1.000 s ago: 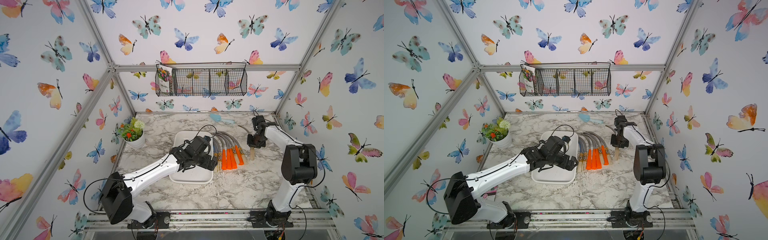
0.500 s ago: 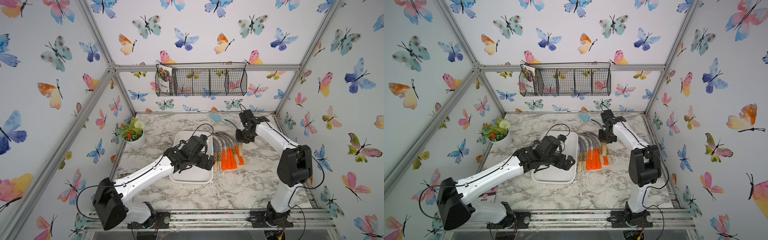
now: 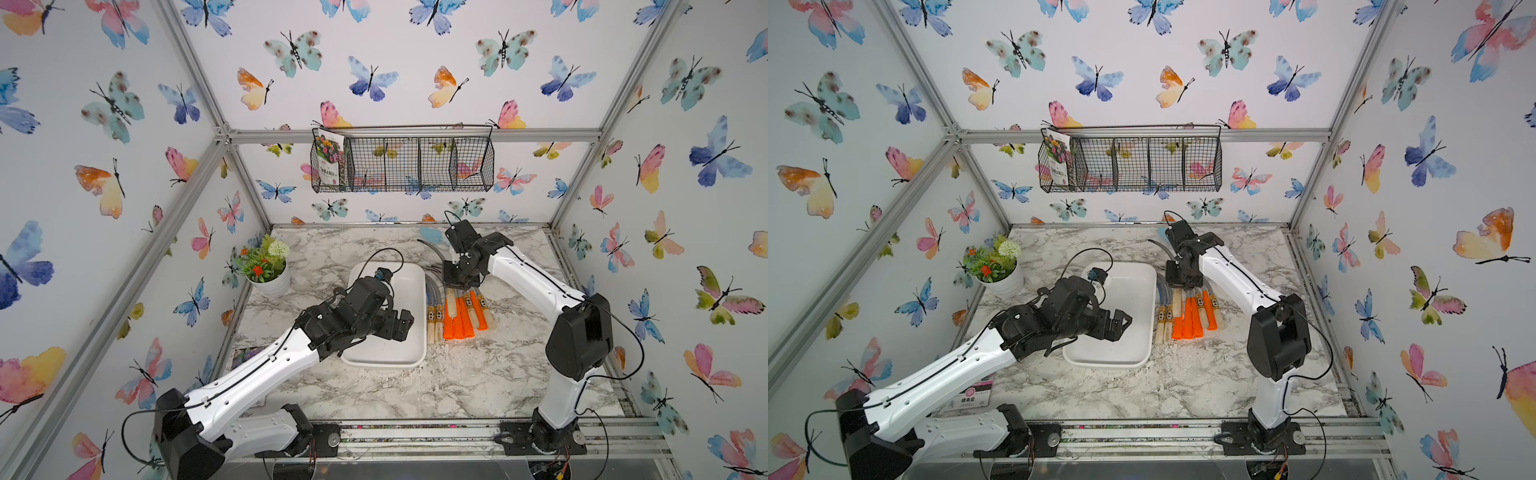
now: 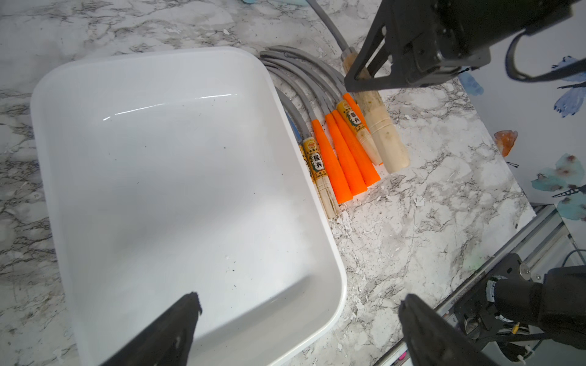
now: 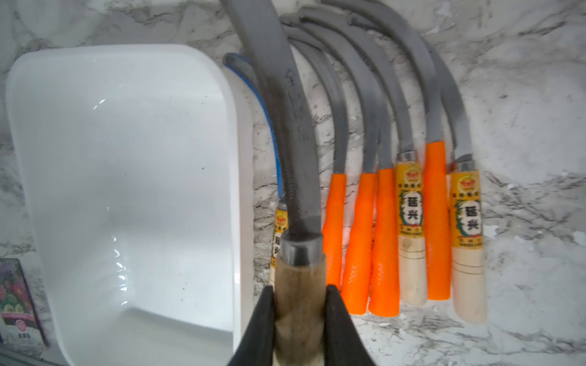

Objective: Put small sickles into storage boxes
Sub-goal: Place the sickle in the storage box.

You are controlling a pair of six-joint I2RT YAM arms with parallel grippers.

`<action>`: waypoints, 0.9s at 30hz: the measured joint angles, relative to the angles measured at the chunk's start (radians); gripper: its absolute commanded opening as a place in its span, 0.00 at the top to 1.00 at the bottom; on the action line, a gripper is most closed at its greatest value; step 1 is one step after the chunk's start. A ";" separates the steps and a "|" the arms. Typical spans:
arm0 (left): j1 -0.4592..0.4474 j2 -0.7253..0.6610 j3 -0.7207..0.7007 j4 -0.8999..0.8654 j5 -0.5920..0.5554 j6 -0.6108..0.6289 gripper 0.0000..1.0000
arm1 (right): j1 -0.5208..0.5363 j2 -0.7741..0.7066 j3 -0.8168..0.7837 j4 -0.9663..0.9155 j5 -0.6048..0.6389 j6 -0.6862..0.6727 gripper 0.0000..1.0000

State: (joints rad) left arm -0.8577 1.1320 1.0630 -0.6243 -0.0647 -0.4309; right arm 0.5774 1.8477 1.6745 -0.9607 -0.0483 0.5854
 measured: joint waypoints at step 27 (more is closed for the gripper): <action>0.006 -0.167 -0.043 -0.114 -0.074 -0.075 0.02 | 0.236 0.224 0.036 0.121 -0.094 0.181 0.99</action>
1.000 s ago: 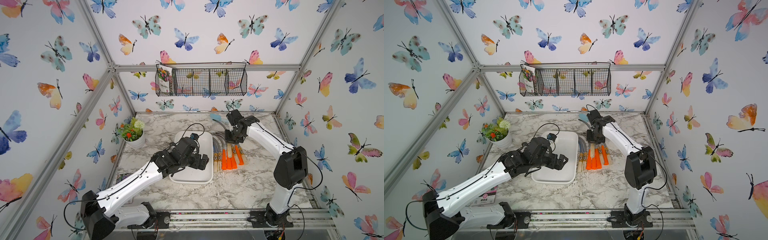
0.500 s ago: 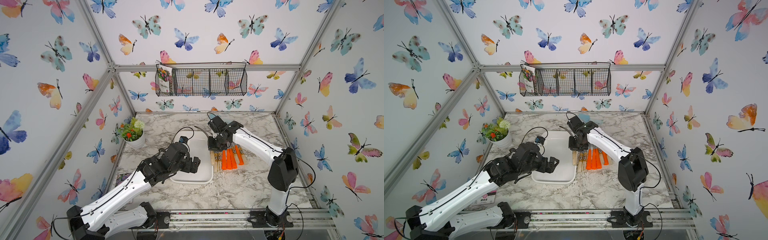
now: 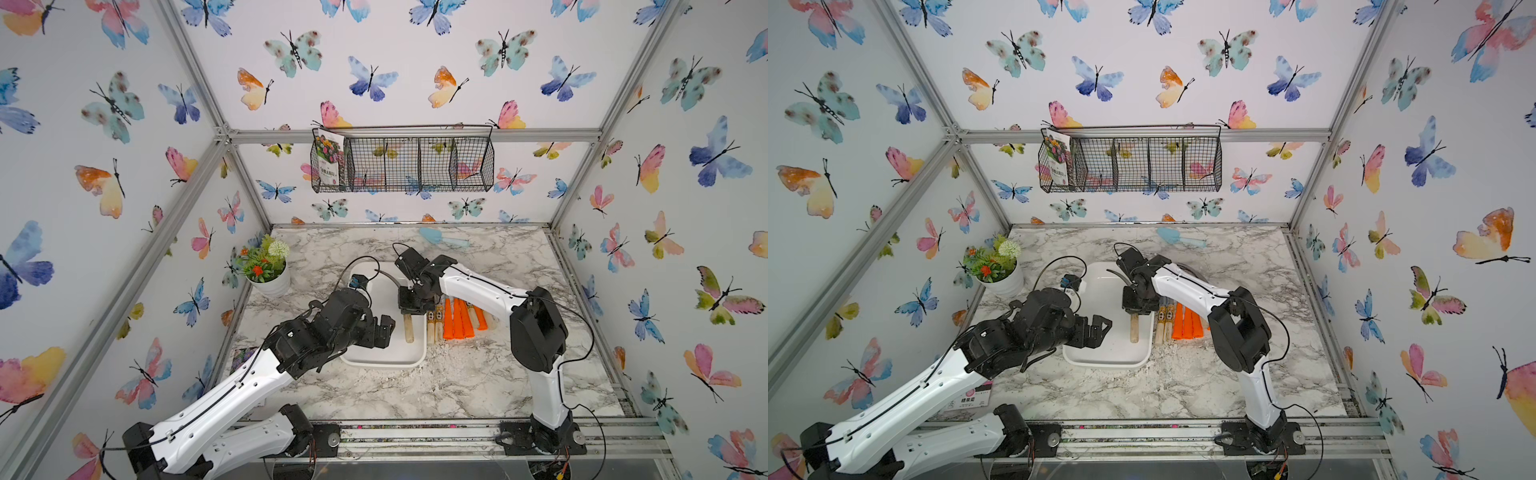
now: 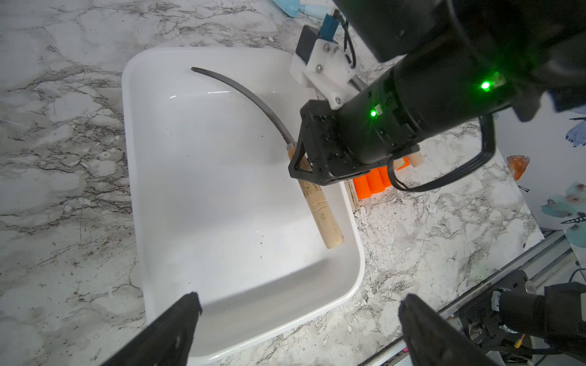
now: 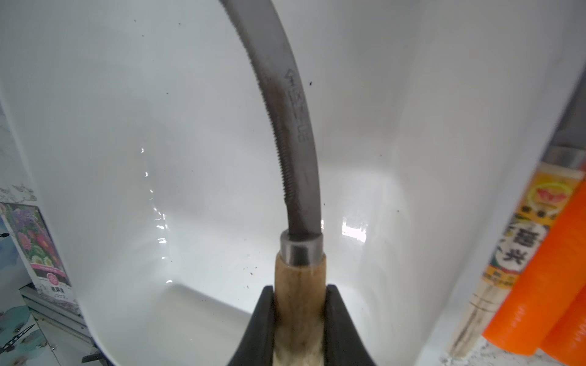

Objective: Put small sickles into storage boxes
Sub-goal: Place the sickle in the storage box.

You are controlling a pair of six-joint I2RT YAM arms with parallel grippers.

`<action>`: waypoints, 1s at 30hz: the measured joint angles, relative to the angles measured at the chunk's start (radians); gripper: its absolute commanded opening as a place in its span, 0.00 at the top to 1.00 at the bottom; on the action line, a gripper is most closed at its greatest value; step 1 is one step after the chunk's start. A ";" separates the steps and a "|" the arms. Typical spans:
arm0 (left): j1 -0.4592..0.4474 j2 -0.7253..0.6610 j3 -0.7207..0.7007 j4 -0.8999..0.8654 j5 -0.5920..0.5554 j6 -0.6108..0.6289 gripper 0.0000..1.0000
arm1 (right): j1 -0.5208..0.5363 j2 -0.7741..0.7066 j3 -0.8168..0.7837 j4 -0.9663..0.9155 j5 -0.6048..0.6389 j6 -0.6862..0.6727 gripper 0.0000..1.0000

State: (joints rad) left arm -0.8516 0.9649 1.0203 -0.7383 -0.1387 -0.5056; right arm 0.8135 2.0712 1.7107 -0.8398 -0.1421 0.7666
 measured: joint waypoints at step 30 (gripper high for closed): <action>0.002 -0.032 0.000 -0.031 -0.048 -0.003 0.02 | 0.001 0.107 0.210 -0.024 -0.117 -0.145 0.01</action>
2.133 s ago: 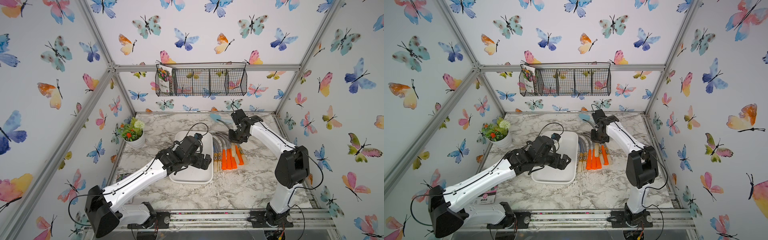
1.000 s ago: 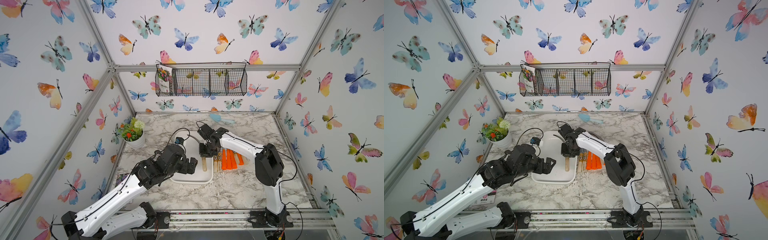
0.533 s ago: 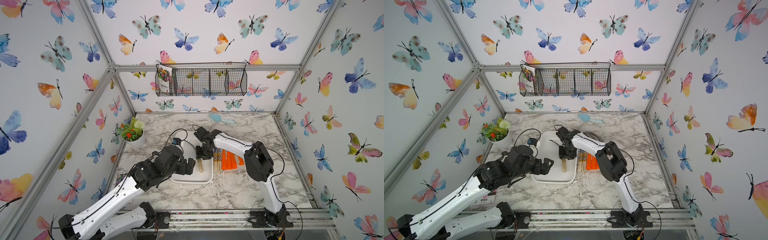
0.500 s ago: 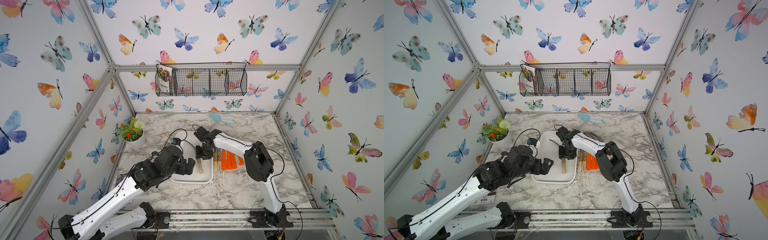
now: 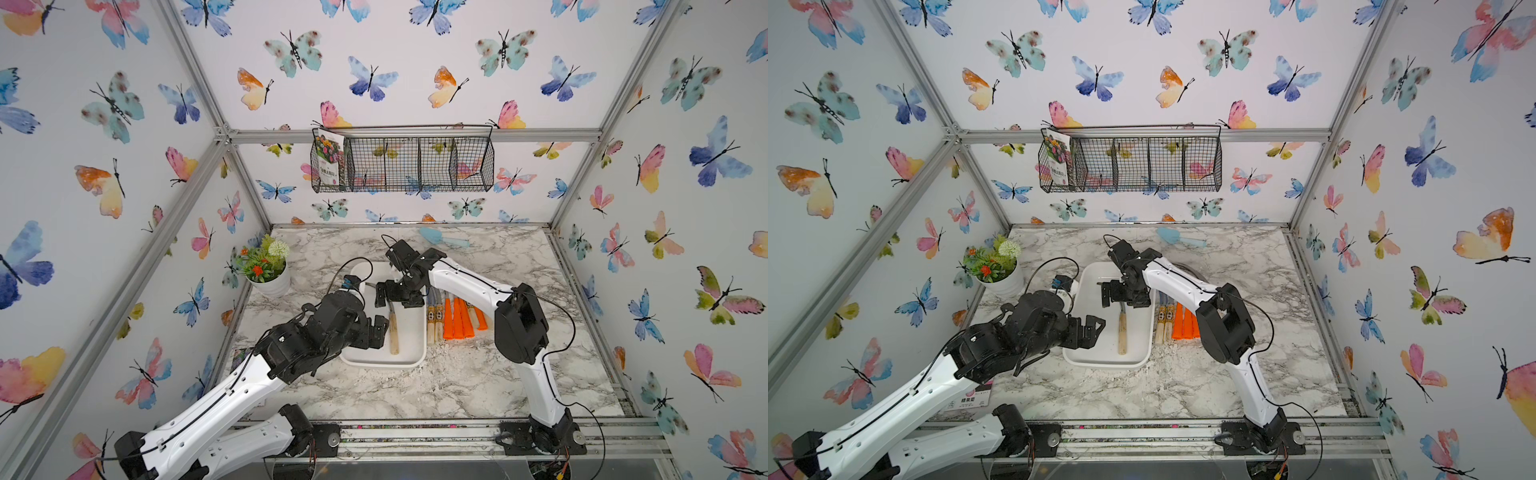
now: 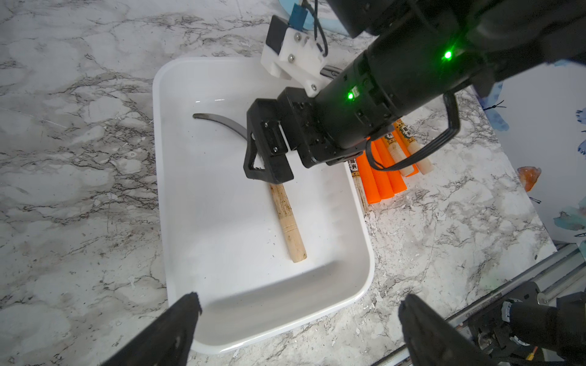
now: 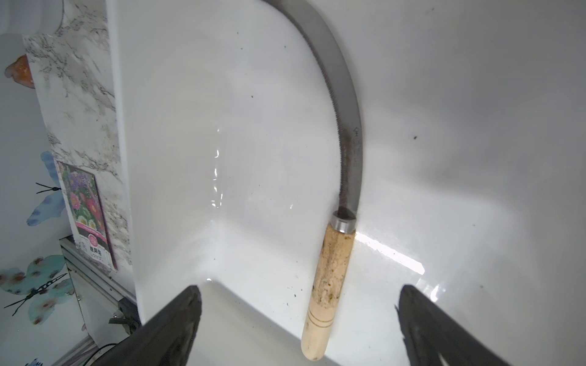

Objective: Put small sickles into storage boxes
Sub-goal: Place the sickle in the storage box, then pick up the sickle at the center of the board.

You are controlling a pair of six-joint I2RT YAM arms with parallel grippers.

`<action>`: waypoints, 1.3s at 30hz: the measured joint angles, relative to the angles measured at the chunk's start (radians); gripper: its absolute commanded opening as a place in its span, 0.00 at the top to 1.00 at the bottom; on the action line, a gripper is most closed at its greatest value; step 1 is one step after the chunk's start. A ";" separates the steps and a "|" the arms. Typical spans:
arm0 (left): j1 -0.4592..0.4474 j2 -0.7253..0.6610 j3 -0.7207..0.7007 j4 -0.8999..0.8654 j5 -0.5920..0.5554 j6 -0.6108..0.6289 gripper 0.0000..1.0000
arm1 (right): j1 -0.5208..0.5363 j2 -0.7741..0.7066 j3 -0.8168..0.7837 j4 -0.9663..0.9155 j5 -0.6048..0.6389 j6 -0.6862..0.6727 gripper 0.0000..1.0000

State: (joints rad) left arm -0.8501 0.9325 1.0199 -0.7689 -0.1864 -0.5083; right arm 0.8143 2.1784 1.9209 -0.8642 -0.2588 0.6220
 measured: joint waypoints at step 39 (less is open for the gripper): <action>0.000 0.294 0.114 0.184 0.267 0.135 0.02 | -0.145 -0.359 -0.349 -0.124 0.281 -0.153 0.06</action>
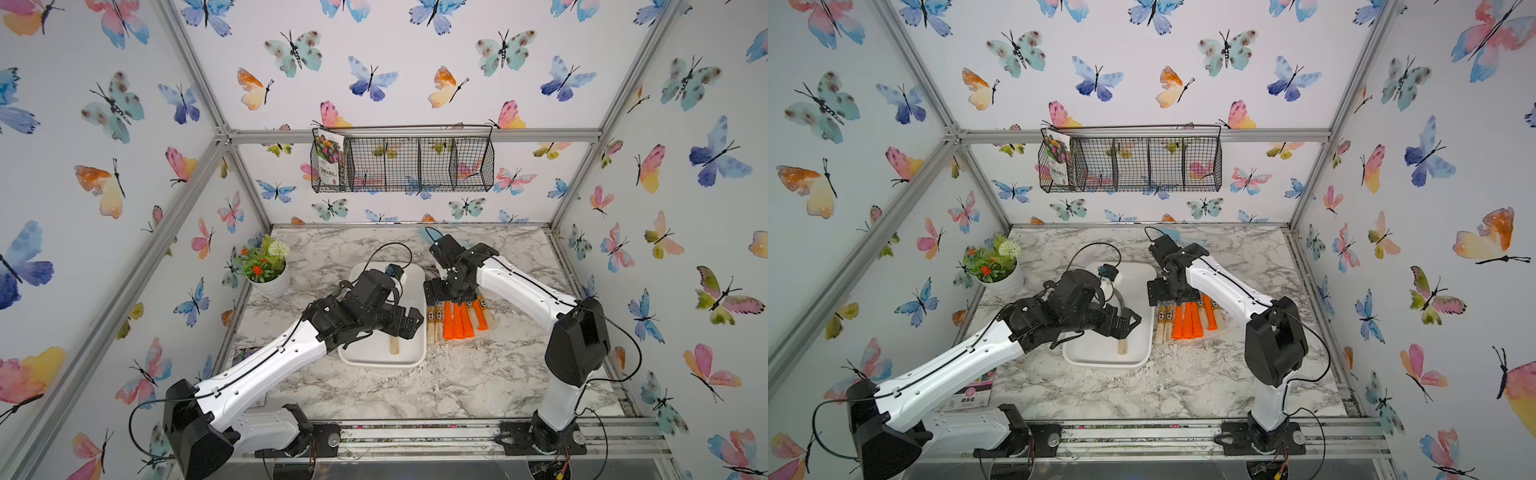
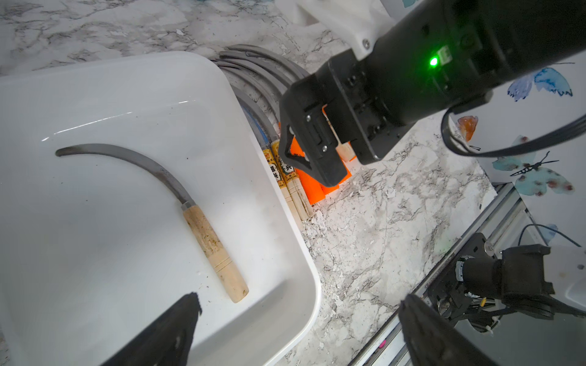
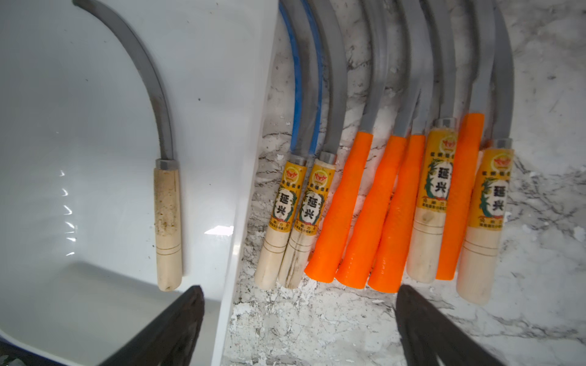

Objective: Put small sickles into storage boxes
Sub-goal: Pick up the sickle at the center of the board.

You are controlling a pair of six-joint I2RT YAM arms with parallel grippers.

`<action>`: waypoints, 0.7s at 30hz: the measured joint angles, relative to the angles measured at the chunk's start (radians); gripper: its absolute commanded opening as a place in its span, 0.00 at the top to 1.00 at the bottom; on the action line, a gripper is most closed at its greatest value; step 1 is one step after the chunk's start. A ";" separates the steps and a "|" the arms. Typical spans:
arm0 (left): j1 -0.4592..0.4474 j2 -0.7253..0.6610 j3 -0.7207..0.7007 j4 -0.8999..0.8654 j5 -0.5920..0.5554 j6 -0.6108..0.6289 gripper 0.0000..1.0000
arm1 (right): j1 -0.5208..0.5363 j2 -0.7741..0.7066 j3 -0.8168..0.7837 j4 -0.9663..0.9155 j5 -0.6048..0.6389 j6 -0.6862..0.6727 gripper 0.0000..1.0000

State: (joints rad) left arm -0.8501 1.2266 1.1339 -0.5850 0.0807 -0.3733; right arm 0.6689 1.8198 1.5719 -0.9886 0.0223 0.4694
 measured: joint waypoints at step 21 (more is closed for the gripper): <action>0.000 0.048 -0.159 0.109 0.130 -0.003 0.02 | -0.017 -0.079 -0.375 0.138 0.016 0.018 0.57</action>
State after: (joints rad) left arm -0.8497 1.2747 0.9745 -0.4759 0.2111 -0.3767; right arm 0.6518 1.7409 1.1969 -0.8509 0.0380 0.4870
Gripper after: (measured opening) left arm 0.983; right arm 0.434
